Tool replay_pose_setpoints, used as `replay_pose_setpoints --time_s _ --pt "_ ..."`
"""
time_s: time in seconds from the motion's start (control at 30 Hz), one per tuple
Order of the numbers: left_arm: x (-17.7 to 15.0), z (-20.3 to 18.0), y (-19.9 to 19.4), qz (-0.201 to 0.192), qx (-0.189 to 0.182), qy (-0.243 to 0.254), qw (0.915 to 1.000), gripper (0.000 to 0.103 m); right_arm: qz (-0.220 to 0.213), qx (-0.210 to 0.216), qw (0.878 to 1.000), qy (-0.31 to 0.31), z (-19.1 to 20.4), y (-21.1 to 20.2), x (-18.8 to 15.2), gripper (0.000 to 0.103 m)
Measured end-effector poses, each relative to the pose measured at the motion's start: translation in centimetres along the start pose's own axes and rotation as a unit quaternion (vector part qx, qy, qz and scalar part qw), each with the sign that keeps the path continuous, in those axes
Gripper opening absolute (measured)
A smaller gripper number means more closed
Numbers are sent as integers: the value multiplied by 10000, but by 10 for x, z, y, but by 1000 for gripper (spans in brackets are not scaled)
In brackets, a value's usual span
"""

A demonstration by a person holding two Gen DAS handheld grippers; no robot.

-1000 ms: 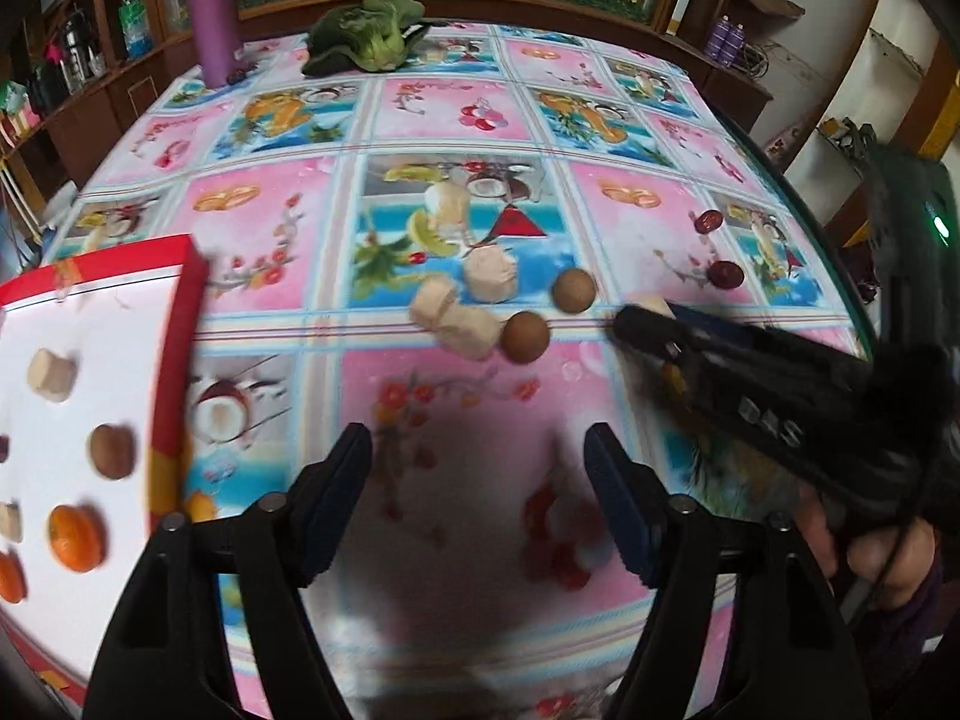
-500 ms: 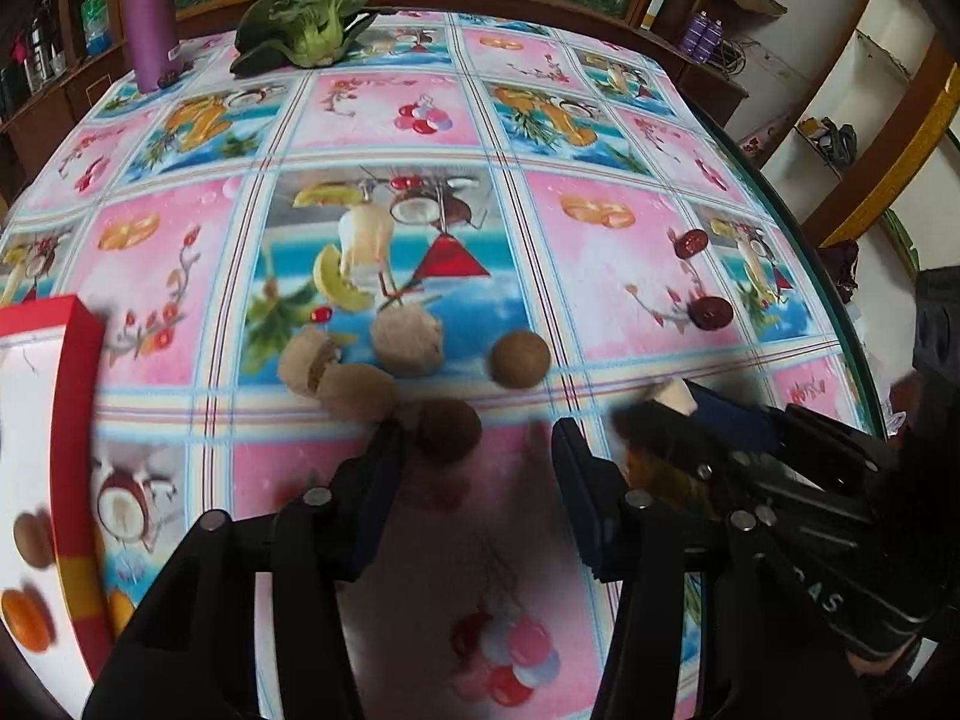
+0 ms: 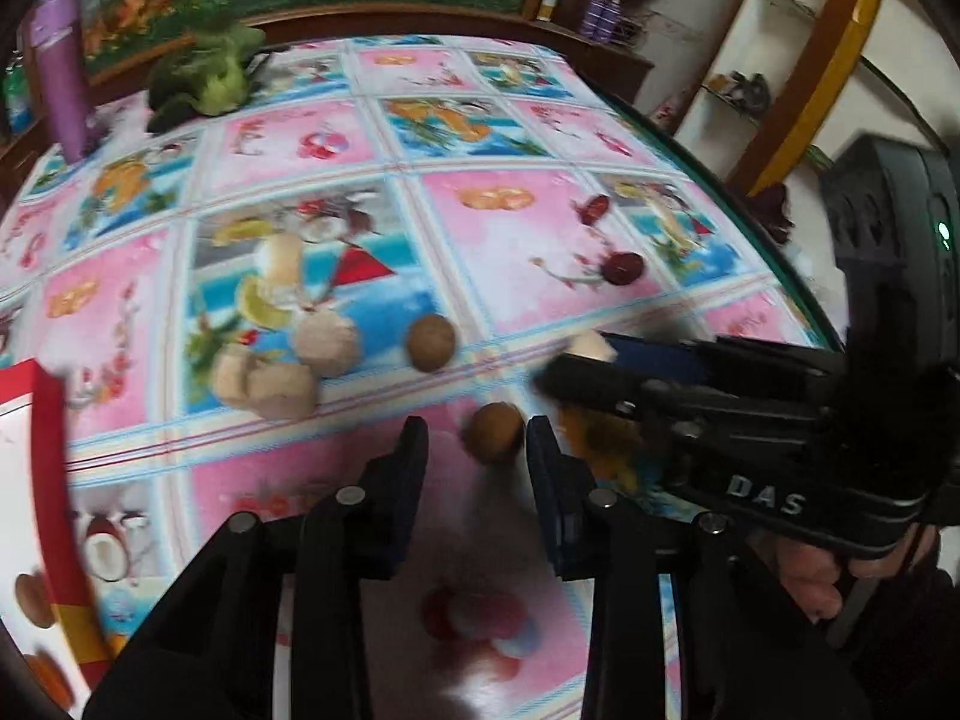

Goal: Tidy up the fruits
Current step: 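Reach the left tool toward a brown round fruit while the right tool approaches a beige cube, then grasp the brown round fruit with the left tool while the right tool grasps a beige cube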

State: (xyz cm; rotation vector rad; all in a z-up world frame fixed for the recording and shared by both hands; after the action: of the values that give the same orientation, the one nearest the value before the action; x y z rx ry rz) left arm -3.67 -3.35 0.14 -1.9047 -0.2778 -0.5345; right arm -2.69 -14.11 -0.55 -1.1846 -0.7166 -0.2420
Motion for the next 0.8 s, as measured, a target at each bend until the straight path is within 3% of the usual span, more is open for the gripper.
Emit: replay_pose_setpoints --time_s 0.27,0.8 --pt "-7 -13 2 13 207 392 9990 36 -3 17 10000 9 1 0 0 28" --pt "-6 -8 8 57 347 242 9991 37 -7 -4 10000 -22 1 0 -1 28"
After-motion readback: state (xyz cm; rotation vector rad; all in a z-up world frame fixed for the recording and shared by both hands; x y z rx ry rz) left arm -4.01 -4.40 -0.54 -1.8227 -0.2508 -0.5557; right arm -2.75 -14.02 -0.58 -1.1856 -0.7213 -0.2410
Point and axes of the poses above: each gripper's, at about its wrist camera, not at the fingertips, and y roughly the way its jaws point, z to its left, x to its top, the point moved 3 cm from there along y, roughly the way its jaws point, and after that the axes turned 12 degrees about -y, right-handed, at the moved point
